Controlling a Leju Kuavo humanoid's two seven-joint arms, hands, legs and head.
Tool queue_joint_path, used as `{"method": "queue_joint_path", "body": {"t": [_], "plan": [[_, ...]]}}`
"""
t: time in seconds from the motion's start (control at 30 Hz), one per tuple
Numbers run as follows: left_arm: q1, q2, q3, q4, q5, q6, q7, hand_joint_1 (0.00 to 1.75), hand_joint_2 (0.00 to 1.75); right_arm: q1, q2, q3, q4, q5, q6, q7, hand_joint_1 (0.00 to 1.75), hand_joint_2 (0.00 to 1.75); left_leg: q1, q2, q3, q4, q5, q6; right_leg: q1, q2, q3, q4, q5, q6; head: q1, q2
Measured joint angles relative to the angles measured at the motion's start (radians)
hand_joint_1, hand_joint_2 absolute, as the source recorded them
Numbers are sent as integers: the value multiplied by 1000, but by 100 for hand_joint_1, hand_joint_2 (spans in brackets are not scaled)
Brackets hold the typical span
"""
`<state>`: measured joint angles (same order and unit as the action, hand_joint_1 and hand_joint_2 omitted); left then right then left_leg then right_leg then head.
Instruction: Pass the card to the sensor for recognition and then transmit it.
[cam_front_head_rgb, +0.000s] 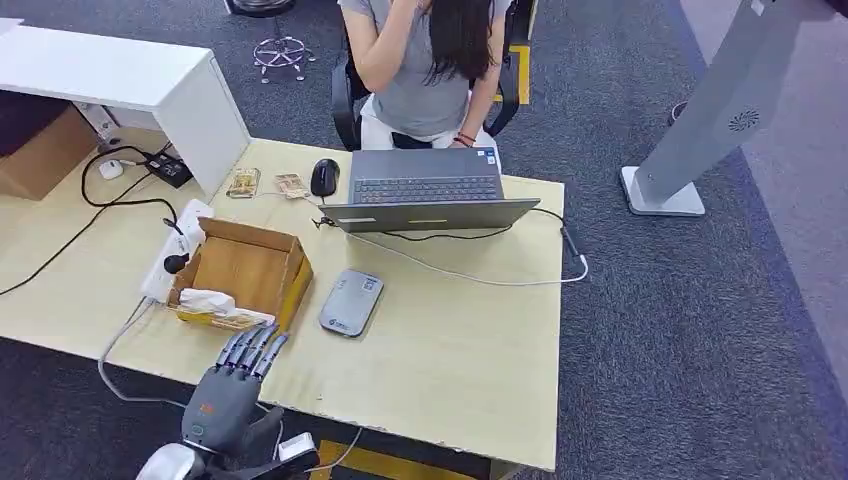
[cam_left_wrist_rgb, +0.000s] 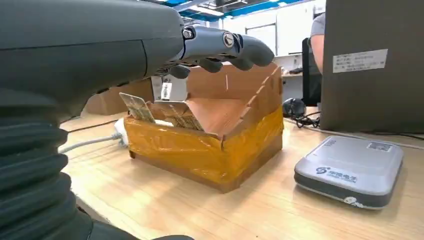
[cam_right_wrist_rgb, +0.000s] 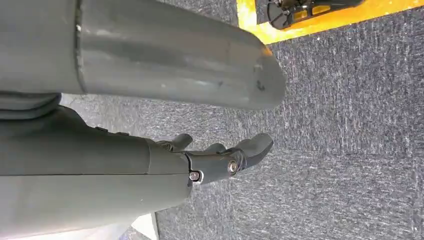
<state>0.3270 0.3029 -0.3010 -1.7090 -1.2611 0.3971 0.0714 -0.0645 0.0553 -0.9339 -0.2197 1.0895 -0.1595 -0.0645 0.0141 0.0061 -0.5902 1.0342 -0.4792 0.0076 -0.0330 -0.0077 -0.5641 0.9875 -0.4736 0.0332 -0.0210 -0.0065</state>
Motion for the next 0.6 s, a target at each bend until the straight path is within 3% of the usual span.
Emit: {"method": "queue_joint_path", "body": {"t": [0.2, 0.6], "plan": [[-14, 2, 63, 5, 32, -9, 5, 0, 175, 0, 0, 0, 0, 14, 2, -6, 0, 0, 0, 0, 0, 0, 0, 0, 0, 0, 0, 0, 0, 0, 0, 0], [-112, -27, 199, 76, 40, -21, -49, 0, 175, -7, -1, 0, 0, 42, 12, 2, 0, 0, 0, 0, 1, 0, 0, 0, 0, 0, 1, 0, 0, 0, 0, 0]]}}
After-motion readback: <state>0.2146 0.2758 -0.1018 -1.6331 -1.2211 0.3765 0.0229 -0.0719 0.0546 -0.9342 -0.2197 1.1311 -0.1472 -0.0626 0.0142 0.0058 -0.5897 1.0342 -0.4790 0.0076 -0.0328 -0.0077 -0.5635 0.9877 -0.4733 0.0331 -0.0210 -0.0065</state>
